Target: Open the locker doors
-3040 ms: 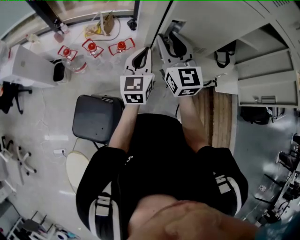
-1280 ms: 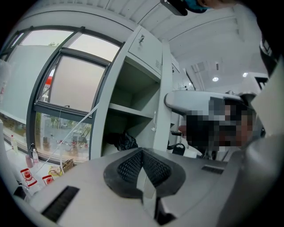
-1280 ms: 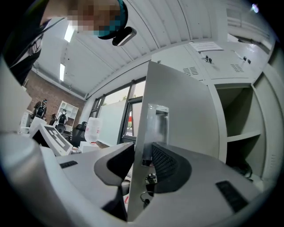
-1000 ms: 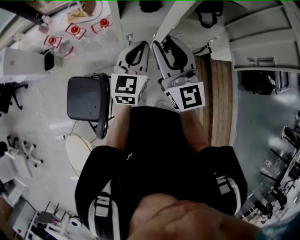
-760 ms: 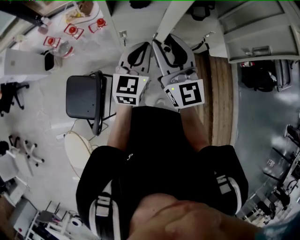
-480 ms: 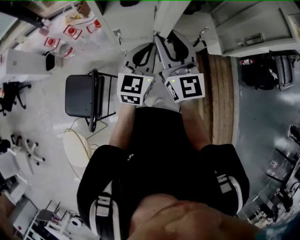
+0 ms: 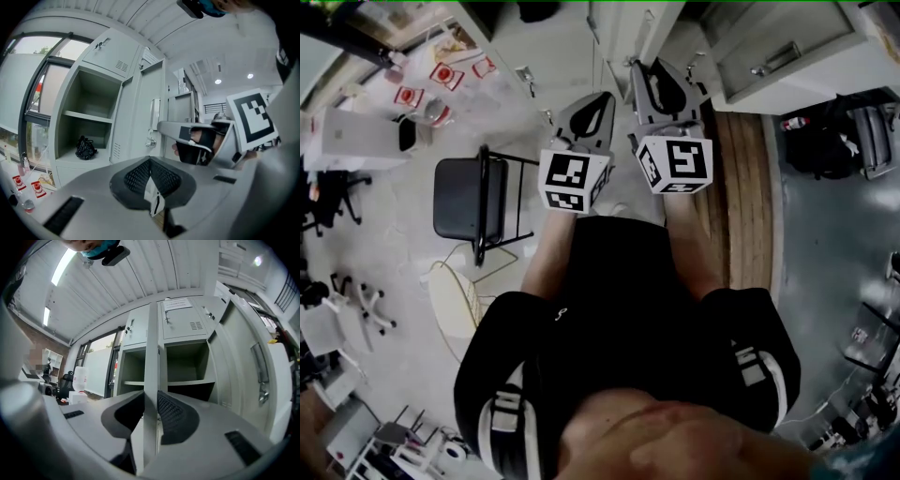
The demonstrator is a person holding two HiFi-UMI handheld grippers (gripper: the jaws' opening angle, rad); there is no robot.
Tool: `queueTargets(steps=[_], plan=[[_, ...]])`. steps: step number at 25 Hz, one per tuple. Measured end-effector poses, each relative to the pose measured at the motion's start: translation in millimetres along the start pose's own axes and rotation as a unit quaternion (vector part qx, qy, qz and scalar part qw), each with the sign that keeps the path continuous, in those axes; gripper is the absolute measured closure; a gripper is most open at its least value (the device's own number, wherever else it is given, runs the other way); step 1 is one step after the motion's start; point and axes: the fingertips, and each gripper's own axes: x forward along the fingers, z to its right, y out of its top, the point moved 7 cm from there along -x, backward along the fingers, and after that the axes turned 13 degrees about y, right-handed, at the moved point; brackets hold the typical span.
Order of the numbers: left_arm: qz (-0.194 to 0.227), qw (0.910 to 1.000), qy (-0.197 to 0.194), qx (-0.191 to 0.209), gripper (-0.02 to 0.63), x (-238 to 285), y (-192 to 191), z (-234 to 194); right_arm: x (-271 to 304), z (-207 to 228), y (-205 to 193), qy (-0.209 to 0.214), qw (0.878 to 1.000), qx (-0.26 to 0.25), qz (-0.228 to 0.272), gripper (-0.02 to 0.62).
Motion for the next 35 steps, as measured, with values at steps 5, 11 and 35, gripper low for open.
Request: queueTargets(steps=[5, 11, 35], plan=[[-0.003, 0.9999, 0.014, -0.008, 0.597, -2.9, -3.5, 16.5, -7.4, 9.2, 1.5, 0.012, 1.000, 0.006, -0.004, 0.497], [-0.004, 0.9994, 0.032, -0.012, 0.597, -12.0, -8.7, 24.6, -23.0, 0.7, -4.6, 0.043, 0.999, 0.018, 0.006, 0.517], [-0.024, 0.9995, -0.021, -0.002, 0.597, 3.0, -31.1, 107.3, -126.7, 41.0, -38.6, -0.043, 0.997, 0.037, -0.059, 0.560]])
